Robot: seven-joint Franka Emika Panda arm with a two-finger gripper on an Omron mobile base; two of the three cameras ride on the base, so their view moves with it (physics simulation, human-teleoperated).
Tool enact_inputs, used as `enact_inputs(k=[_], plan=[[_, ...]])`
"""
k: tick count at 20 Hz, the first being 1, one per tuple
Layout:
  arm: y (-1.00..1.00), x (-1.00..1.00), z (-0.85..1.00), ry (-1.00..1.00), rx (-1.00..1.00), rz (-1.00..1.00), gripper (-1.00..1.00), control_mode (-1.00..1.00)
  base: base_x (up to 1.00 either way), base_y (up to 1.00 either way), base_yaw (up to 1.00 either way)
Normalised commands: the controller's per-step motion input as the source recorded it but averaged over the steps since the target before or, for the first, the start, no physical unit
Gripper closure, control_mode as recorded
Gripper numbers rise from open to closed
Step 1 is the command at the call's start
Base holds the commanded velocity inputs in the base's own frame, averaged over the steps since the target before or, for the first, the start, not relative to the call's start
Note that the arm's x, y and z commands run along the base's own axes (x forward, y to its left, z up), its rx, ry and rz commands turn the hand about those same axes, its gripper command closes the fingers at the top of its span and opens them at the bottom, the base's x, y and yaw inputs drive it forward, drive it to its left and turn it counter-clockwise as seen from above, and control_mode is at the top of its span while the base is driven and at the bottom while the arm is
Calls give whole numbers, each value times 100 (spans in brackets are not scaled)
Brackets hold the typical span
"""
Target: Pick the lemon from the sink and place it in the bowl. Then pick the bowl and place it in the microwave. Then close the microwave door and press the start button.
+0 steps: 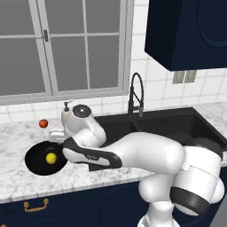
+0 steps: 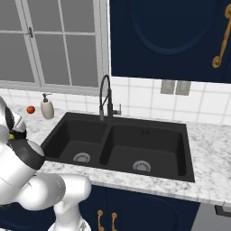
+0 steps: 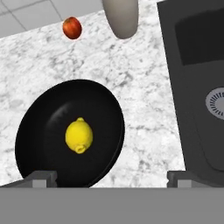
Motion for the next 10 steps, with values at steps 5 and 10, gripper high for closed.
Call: enact_inputs(k=[5, 10], plan=[[2, 0, -30, 2, 0, 7, -100, -100, 0, 0, 0], [0, 6, -25, 6, 0, 4, -100, -100, 0, 0, 0]])
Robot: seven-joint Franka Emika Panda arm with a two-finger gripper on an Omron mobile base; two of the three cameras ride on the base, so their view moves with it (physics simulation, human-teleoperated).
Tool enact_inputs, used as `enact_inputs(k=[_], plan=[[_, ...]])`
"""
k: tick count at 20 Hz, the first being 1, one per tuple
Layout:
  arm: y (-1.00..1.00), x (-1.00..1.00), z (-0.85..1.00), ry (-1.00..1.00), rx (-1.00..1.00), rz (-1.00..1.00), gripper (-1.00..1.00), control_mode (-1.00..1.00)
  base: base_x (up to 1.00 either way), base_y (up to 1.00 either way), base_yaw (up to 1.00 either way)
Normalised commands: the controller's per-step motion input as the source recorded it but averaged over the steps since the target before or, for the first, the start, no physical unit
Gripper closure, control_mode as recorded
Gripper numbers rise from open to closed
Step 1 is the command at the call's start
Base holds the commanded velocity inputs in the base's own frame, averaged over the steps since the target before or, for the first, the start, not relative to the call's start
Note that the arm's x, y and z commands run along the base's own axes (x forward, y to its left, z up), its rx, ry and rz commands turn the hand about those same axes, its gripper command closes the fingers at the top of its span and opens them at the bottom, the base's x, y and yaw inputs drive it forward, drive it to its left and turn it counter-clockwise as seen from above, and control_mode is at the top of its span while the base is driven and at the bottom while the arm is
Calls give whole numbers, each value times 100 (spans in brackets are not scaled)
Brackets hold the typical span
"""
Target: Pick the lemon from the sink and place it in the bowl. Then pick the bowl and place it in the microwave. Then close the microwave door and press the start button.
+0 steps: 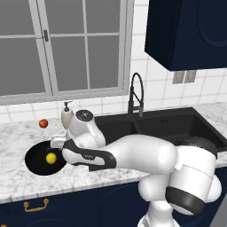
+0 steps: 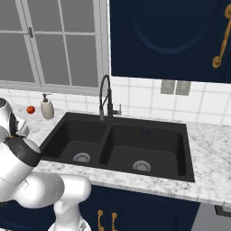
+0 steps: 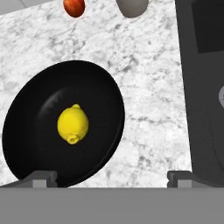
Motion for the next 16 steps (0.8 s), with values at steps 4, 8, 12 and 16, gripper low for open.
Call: enact_inputs(k=[4, 8, 12, 16], plan=[[0, 3, -17, 3, 0, 1, -100, -100, 0, 0, 0], [0, 4, -15, 2, 0, 0, -100, -100, 0, 0, 0], [0, 13, -15, 3, 0, 0, -100, -100, 0, 0, 0], [3, 35, -15, 7, 0, 0, -100, -100, 0, 0, 0]])
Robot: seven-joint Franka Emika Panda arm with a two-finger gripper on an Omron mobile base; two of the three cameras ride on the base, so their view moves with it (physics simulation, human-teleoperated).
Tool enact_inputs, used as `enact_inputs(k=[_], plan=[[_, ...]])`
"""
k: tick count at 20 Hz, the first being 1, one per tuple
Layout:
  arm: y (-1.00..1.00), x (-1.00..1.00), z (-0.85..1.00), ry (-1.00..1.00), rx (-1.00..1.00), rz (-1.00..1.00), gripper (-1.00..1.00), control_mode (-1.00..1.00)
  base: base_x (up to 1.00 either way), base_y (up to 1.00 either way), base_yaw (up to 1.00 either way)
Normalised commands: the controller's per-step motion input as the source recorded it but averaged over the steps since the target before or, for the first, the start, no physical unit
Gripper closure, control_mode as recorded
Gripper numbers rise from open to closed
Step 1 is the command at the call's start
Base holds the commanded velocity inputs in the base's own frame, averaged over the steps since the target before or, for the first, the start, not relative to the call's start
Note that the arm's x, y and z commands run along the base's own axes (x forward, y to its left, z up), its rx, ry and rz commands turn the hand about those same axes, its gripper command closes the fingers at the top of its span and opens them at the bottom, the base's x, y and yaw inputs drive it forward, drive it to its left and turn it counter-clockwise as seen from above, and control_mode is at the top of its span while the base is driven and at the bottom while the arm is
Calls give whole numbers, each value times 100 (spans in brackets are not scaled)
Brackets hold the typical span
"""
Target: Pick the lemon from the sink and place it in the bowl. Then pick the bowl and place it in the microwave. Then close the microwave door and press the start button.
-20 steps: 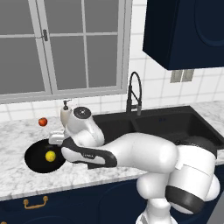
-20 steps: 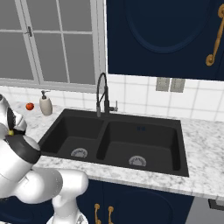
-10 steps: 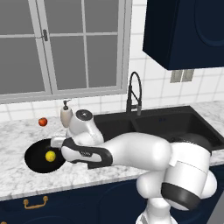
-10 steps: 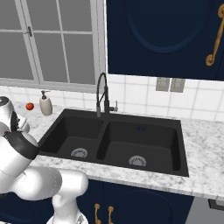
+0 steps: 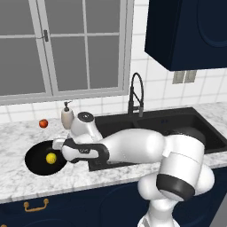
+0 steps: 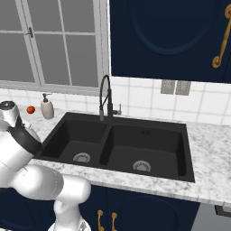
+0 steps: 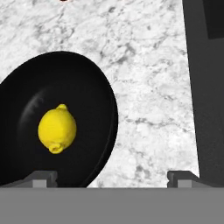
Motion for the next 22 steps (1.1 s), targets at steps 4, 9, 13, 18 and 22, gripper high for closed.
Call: enact_inputs(k=[4, 9, 13, 18, 22], plan=[[11, 31, -24, 9, 0, 0, -100, -100, 0, 0, 0], [15, 23, -30, 9, 0, 0, -100, -100, 0, 0, 0], [19, 19, -26, 7, 0, 0, -100, -100, 0, 0, 0], [18, 13, -25, 4, 0, 0, -100, -100, 0, 0, 0], [24, 7, -26, 2, -1, 0, 100, -100, 0, 0, 0]])
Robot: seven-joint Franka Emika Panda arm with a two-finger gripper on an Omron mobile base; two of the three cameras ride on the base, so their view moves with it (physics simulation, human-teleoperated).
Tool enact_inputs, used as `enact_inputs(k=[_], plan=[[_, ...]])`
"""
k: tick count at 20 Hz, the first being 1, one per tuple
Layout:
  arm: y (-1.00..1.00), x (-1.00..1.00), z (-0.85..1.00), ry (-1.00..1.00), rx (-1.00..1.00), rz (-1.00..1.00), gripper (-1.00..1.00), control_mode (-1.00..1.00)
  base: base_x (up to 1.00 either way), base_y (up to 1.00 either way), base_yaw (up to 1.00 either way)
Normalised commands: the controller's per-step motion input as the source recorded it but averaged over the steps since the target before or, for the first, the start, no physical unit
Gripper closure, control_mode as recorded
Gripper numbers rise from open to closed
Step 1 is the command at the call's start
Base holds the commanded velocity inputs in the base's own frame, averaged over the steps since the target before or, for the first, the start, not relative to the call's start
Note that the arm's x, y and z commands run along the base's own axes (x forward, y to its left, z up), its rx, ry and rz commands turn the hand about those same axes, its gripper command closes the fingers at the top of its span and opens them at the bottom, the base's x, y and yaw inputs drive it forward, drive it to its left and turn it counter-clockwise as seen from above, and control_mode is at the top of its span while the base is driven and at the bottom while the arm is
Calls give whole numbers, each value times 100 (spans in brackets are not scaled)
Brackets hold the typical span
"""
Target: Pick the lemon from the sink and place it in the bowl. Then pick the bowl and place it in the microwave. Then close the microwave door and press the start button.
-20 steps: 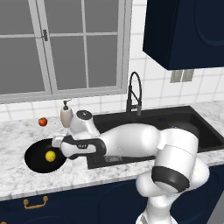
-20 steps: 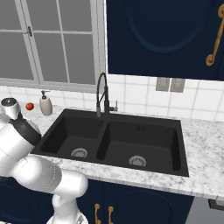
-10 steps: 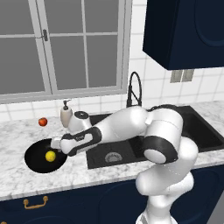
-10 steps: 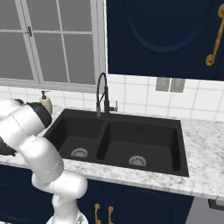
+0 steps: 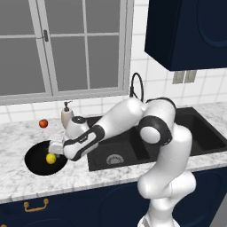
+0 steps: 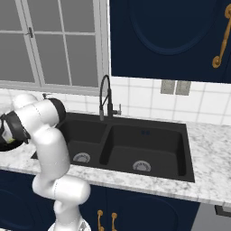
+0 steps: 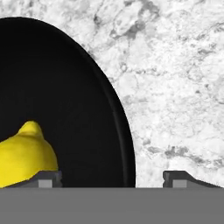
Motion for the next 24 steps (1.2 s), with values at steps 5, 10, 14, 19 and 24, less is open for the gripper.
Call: enact_inputs(k=[5, 10, 14, 19, 24], plan=[[6, 2, -18, 0, 0, 0, 100, -100, 0, 0, 0], [0, -15, -3, -4, 0, 0, 100, -100, 0, 0, 0], [-11, -61, 53, -26, 0, 0, 100, -100, 0, 0, 0], [-33, -64, 85, -20, 1, 0, 100, -100, 0, 0, 0], [-62, -36, 89, -8, 7, 0, 100, -100, 0, 0, 0]])
